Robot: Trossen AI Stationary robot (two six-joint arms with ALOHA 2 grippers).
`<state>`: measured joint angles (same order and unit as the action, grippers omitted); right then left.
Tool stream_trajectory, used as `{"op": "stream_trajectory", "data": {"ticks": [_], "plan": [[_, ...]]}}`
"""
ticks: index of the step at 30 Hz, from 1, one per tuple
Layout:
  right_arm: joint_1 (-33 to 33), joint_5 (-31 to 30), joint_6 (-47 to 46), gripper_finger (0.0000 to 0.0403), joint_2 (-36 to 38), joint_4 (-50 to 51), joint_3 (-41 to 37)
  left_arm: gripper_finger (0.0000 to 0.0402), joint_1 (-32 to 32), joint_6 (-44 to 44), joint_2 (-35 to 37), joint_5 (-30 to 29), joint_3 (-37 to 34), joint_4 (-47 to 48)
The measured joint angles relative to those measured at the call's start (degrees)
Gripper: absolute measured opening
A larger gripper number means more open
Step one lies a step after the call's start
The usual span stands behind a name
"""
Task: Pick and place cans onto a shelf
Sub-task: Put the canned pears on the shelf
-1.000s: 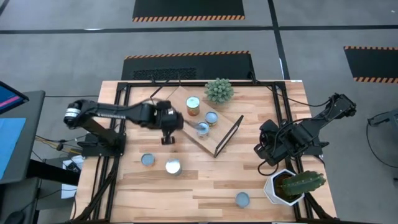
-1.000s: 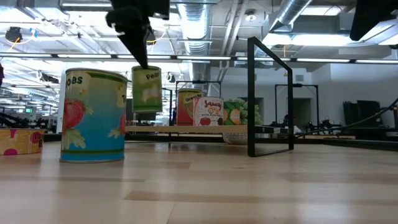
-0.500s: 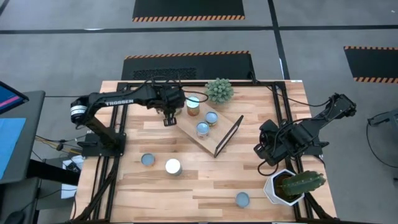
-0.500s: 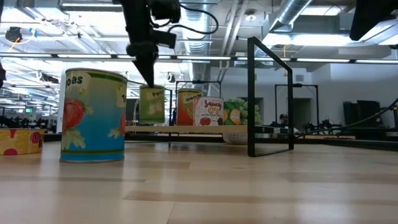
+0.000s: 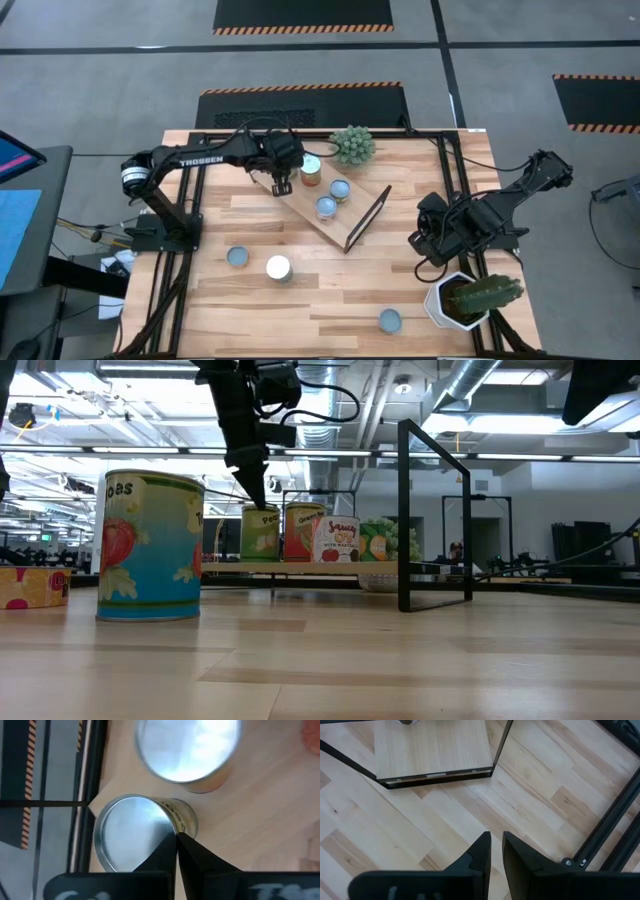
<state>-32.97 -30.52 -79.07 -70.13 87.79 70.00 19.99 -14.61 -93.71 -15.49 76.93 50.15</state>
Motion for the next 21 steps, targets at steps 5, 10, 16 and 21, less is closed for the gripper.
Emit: {"op": "stream_trajectory", "data": {"ticks": [5, 10, 16, 21], "plan": [[0.0, 0.0, 0.0, 0.0071, 0.0, 0.0, 0.0, 0.0, 1.4, -0.7, -0.1, -2.2, -0.1, -0.1], [0.0, 0.0, 0.0, 0.0071, 0.0, 0.0, 0.0, 0.0, 2.3, -0.7, -0.1, -2.3, -0.1, -0.1], [0.0, 0.0, 0.0, 0.0071, 0.0, 0.0, 0.0, 0.0, 2.3, -0.7, -0.1, -1.2, -0.1, -1.9], [0.0, 0.0, 0.0, 0.0071, 0.0, 0.0, 0.0, 0.0013, 2.3, -0.8, -0.2, -1.3, -0.1, -3.8]]}}
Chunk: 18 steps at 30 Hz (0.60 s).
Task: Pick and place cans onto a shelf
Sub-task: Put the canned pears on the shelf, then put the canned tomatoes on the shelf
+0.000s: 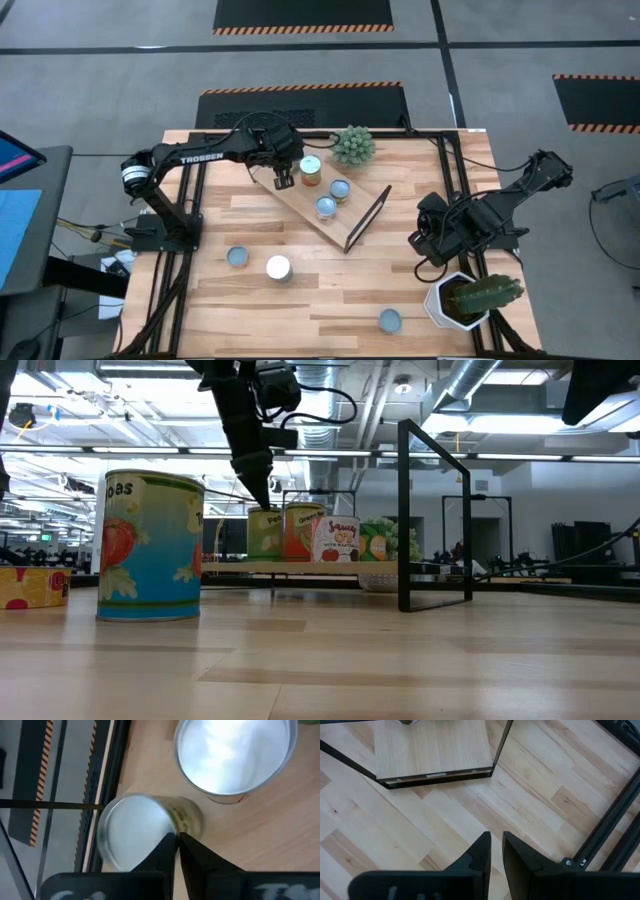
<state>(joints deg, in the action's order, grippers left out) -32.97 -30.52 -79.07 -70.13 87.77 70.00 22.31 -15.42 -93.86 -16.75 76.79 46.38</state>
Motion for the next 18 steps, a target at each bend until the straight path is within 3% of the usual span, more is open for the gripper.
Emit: {"op": "stream_trajectory", "data": {"ticks": [9, 18], "plan": [[0.0, 0.0, 0.0, 0.0071, 0.0, -0.1, 0.0, 0.0074, 0.0, 0.1, 0.0, -1.0, 0.0, 0.2], [0.0, -1.1, 0.0, 0.0071, 0.0, -0.1, 0.0, 0.0084, -2.1, 5.8, 0.0, -2.8, 7.2, 7.3]]}}
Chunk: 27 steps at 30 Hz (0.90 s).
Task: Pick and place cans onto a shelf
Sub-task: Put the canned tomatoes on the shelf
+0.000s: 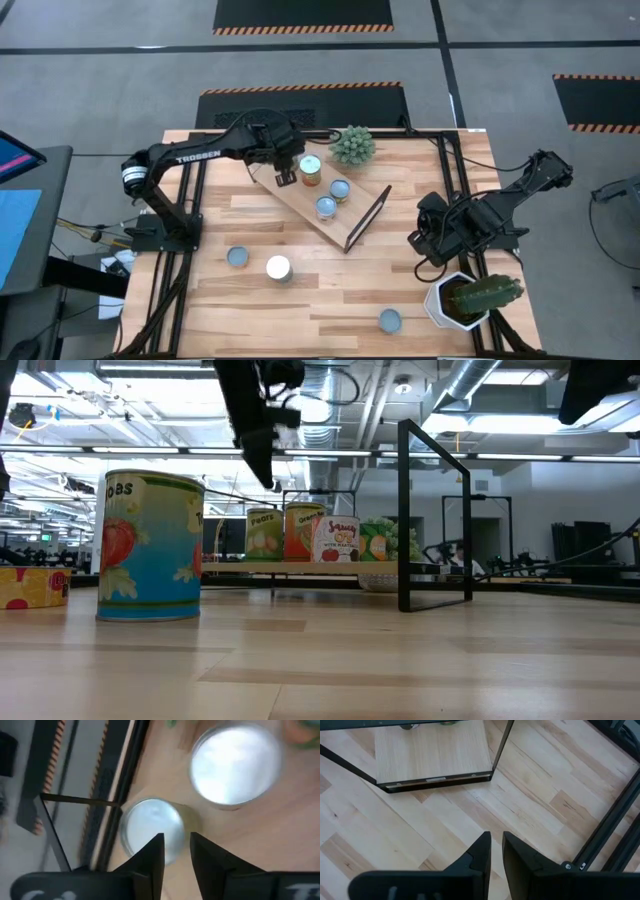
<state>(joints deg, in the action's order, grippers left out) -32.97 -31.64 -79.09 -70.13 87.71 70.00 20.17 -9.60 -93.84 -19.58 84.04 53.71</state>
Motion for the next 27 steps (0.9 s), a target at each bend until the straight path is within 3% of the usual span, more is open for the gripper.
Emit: {"op": "stream_trajectory", "data": {"ticks": [3, 8, 11, 16, 23, 27], "plan": [[0.0, 0.0, 0.0, 0.0071, 0.0, 0.0, 0.0, 0.0084, -1.8, 6.3, 0.1, 6.8, 4.3, 6.8], [0.0, 0.0, 0.0, 0.0071, 0.0, 0.0, 0.0, 0.0084, -6.5, 18.8, 0.1, 30.1, 6.4, 15.8], [0.0, -0.8, 0.0, 0.0071, 0.0, 0.0, 0.0, 0.0084, -11.4, 21.2, 0.1, 36.9, 5.3, 18.0], [0.0, -1.6, 0.0, 0.0071, 0.0, 0.0, 0.0, 0.0084, -21.5, 22.8, 0.1, 35.1, 3.6, 19.7], [0.7, -1.7, 0.0, 0.0071, 0.0, -0.1, 0.0, 0.0084, -33.4, 27.1, 0.1, 22.7, -0.3, 15.3], [2.2, -1.7, 0.0, 0.0071, 0.0, -0.2, 0.0, 0.0084, -37.9, 29.9, 0.1, 21.9, -2.9, 11.2]]}}
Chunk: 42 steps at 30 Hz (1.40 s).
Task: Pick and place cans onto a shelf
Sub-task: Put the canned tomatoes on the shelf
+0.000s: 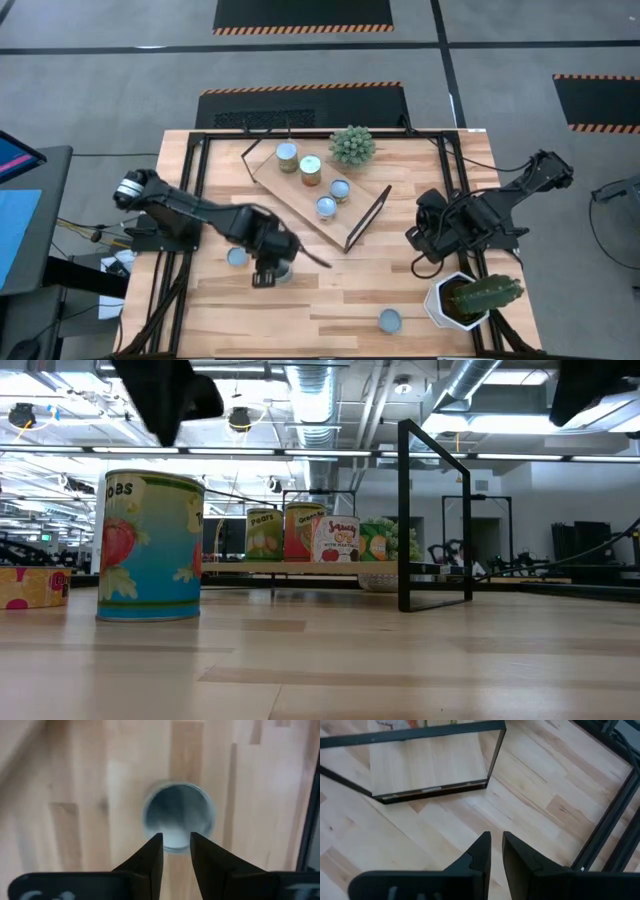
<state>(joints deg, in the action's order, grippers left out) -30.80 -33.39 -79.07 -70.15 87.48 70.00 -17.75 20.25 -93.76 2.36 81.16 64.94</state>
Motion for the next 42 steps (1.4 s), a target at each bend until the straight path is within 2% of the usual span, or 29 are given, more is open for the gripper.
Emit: {"op": "stream_trajectory", "data": {"ticks": [11, 19, 35, 42], "plan": [[1.2, 0.4, 0.0, 0.0071, 0.0, -1.2, 0.0, 0.0084, -7.6, 4.9, -0.1, -2.1, -5.3, -6.3], [0.8, 1.7, 0.0, 0.0071, 0.0, -1.3, 0.0, 0.0084, -8.9, 6.0, -0.1, -8.8, -9.0, -9.6], [0.8, 3.5, 1.7, 0.0071, 0.0, -1.2, 0.0, 0.0084, -8.9, 5.0, -0.1, -6.0, -8.8, -10.7], [0.8, 3.5, 1.7, 0.0071, 0.0, -1.2, 0.0, 0.0084, -9.8, 0.9, -0.1, -4.7, -9.4, -12.6]]}}
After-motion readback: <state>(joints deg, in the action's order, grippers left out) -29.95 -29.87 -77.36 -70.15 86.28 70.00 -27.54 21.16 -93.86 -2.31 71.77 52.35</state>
